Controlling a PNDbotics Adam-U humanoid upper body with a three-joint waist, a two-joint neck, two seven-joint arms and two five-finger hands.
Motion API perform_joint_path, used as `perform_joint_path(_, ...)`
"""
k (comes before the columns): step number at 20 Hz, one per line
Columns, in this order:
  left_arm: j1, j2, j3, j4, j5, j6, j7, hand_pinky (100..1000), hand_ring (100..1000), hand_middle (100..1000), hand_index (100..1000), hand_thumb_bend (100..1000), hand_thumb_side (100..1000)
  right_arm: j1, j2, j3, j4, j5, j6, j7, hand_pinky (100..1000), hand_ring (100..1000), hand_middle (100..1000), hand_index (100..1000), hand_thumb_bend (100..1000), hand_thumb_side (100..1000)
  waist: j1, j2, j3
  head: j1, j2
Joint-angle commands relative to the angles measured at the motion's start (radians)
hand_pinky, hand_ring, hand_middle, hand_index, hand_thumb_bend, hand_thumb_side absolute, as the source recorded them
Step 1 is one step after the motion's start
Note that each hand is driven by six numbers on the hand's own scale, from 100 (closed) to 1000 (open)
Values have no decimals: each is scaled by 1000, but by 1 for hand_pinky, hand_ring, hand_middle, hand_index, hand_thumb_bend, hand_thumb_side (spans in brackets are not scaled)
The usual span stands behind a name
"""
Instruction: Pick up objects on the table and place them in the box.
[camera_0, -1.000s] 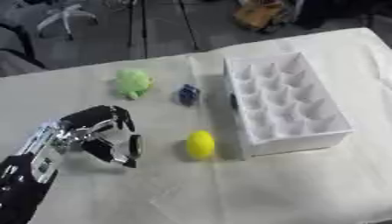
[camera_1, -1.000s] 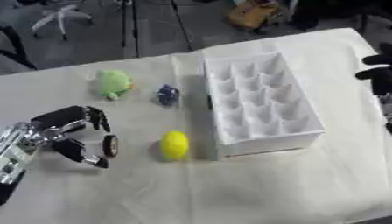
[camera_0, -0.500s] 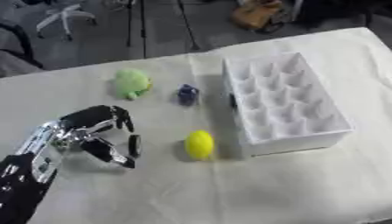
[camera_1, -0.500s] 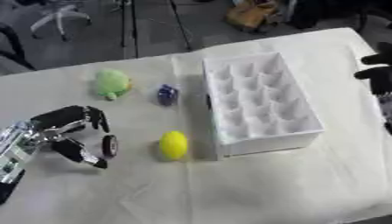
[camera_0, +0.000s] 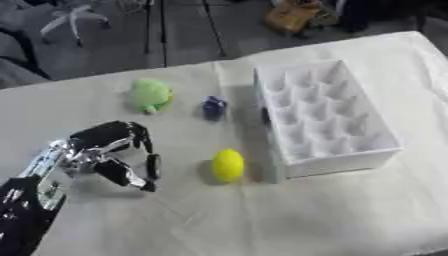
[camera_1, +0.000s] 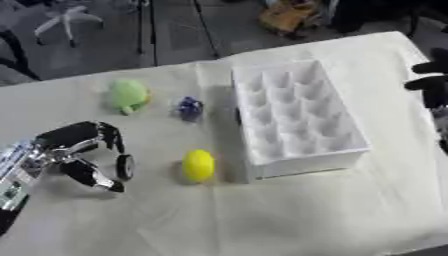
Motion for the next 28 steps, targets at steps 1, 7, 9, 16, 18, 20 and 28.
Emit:
perform_joint_path(1, -16, 11, 3, -5, -3, -2, 16, 737, 610, 631, 654, 871, 569, -11, -26, -2, -25, -7, -2, 2, 781, 663, 713, 892, 344, 741, -3, -7, -1, 1, 5)
perform_joint_path(7, -17, 9, 1, -1, -5, -2, 51, 733, 605, 627, 642, 846, 554, -12, -26, -1, -25, -7, -2, 2, 781, 662, 713, 893, 346, 742, -3, -6, -3, 2, 5)
perform_joint_path(9, -16, 8, -1, 2, -8, -4, 60, 732, 603, 625, 639, 840, 551, -12, -26, -1, -25, -7, -2, 3, 781, 662, 713, 893, 345, 741, -3, -6, -3, 2, 5)
perform_joint_path(16, -19, 6, -5, 14, -21, -14, 77, 734, 605, 627, 641, 816, 536, -13, -26, -1, -25, -7, -3, 4, 781, 662, 713, 893, 345, 742, -3, -5, -4, 1, 5)
perform_joint_path(18, -20, 6, -6, 17, -24, -17, 81, 735, 606, 629, 644, 801, 528, -13, -27, -1, -25, -7, -3, 4, 781, 662, 714, 893, 345, 742, -3, -5, -4, 1, 5)
perform_joint_path(20, -20, 6, -7, 20, -28, -19, 84, 735, 606, 628, 644, 793, 523, -13, -27, -1, -25, -7, -3, 4, 781, 662, 713, 893, 345, 742, -3, -4, -5, 1, 5)
perform_joint_path(28, -23, 8, -9, 30, -38, -26, 82, 738, 609, 629, 643, 710, 479, -13, -27, -1, -25, -7, -3, 4, 780, 662, 713, 893, 345, 742, -1, -4, -7, 0, 5)
